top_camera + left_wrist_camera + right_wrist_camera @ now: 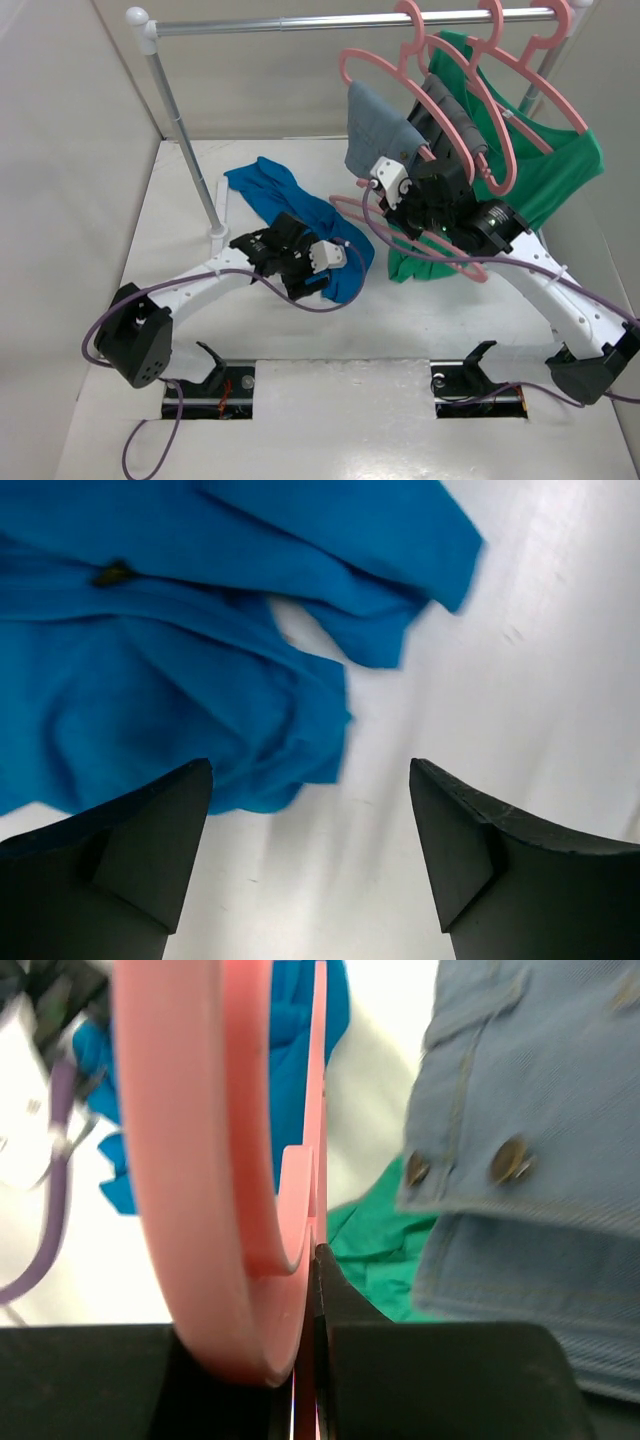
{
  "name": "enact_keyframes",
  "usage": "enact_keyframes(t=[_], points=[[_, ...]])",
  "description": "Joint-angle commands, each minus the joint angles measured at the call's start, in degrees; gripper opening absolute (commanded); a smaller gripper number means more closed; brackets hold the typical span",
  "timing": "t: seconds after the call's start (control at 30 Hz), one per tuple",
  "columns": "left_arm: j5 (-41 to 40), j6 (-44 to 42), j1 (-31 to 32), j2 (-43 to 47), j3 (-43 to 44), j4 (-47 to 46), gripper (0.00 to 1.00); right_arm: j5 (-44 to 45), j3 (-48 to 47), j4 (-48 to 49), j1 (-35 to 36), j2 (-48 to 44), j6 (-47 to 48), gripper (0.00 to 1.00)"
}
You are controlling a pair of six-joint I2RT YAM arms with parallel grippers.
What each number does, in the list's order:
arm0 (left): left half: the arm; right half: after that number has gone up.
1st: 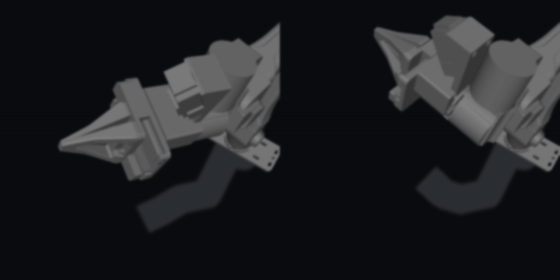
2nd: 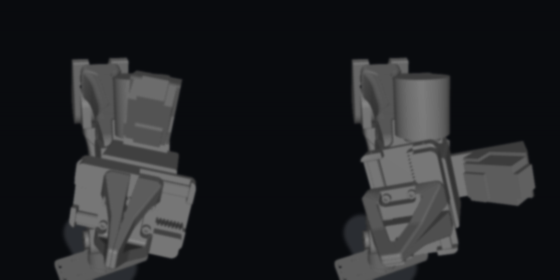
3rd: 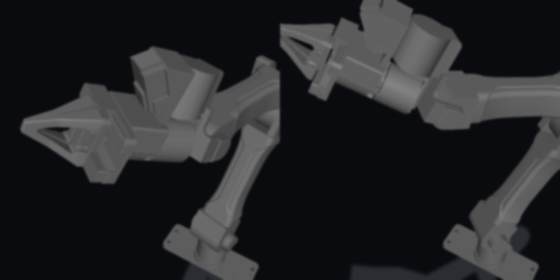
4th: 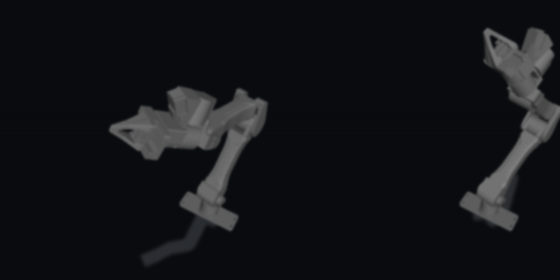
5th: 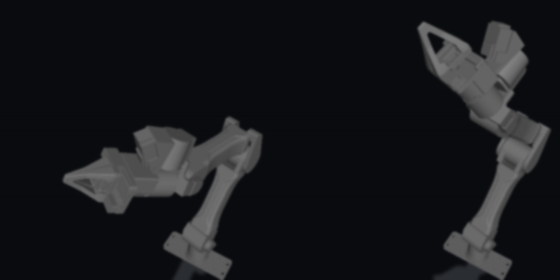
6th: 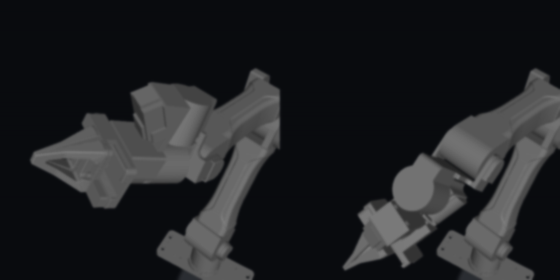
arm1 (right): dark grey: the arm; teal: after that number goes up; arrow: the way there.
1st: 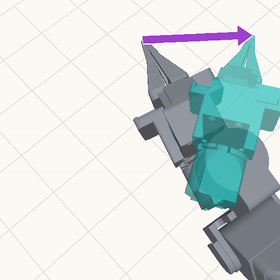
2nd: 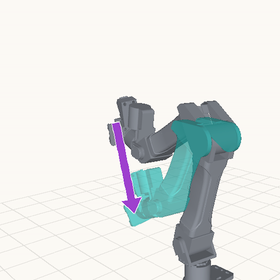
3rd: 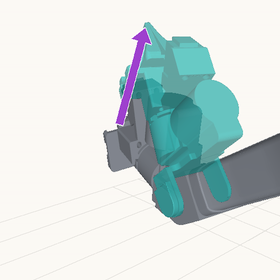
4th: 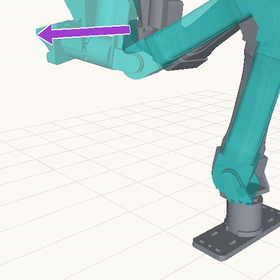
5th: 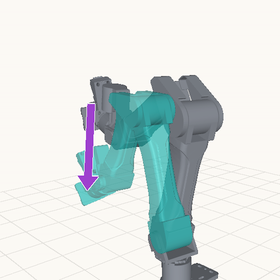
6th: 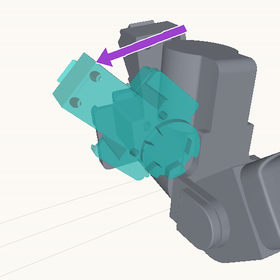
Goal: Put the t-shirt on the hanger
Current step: Place tshirt on hanger
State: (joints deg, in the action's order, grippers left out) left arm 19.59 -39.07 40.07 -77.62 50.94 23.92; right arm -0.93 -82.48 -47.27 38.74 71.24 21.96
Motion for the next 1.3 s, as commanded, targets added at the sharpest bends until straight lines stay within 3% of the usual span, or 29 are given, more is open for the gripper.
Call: enact_keyframes(t=[0.0, 0.2, 0.4, 0.5, 0.57, 0.6, 0.63, 0.83, 1.07, 1.17, 1.27], points=[[-2.98, 5.31, 0.26, 0.37, -0.84, -9.24, 0.77, 1.28, 2.92, 1.12, 0.63, -4.08, -1.91, 0.00], [-10.45, 8.75, 2.64, -6.04, -0.84, -13.02, 0.77, 1.28, 4.69, 1.65, 0.63, -6.64, -3.50, 0.00], [-4.04, 8.75, 3.16, -7.64, 0.92, -9.33, 0.73, 3.03, 5.31, 1.65, 1.16, -7.26, -3.50, 0.00], [-7.01, 9.36, 3.69, -7.10, -0.92, -10.82, 0.68, 3.56, 4.79, 1.65, 1.16, -7.26, -3.50, 0.00], [-10.88, 9.88, 3.69, -8.33, -0.93, -11.44, 0.55, 3.04, 4.78, 1.65, 1.16, -6.64, -3.50, 0.00], [-11.59, 9.89, 3.69, -9.55, -0.14, -11.44, 0.41, 3.04, 4.26, 1.65, 1.16, -6.12, -3.50, 0.00], [-11.60, 9.28, 3.69, -9.56, 0.39, -10.92, 0.34, 1.30, 3.73, 1.65, 1.16, -5.59, -3.50, 0.00], [-5.80, 9.27, 0.54, -5.01, 3.64, -4.33, 0.02, -1.09, 3.73, -0.36, 1.16, -5.59, -0.78, 0.00], [1.05, 8.22, -4.38, -0.25, 6.19, 2.18, 0.00, -8.12, 3.73, -3.61, 1.16, -6.64, 3.26, 0.00], [8.06, 8.75, -10.69, -0.25, 7.85, 4.20, 0.00, -10.48, 2.41, -4.85, 1.68, -7.69, 4.49, 0.00], [9.76, 8.75, -13.35, -2.00, 9.87, 4.73, 0.00, -12.42, 2.41, -4.16, 2.47, -8.31, 5.03, 0.00]])
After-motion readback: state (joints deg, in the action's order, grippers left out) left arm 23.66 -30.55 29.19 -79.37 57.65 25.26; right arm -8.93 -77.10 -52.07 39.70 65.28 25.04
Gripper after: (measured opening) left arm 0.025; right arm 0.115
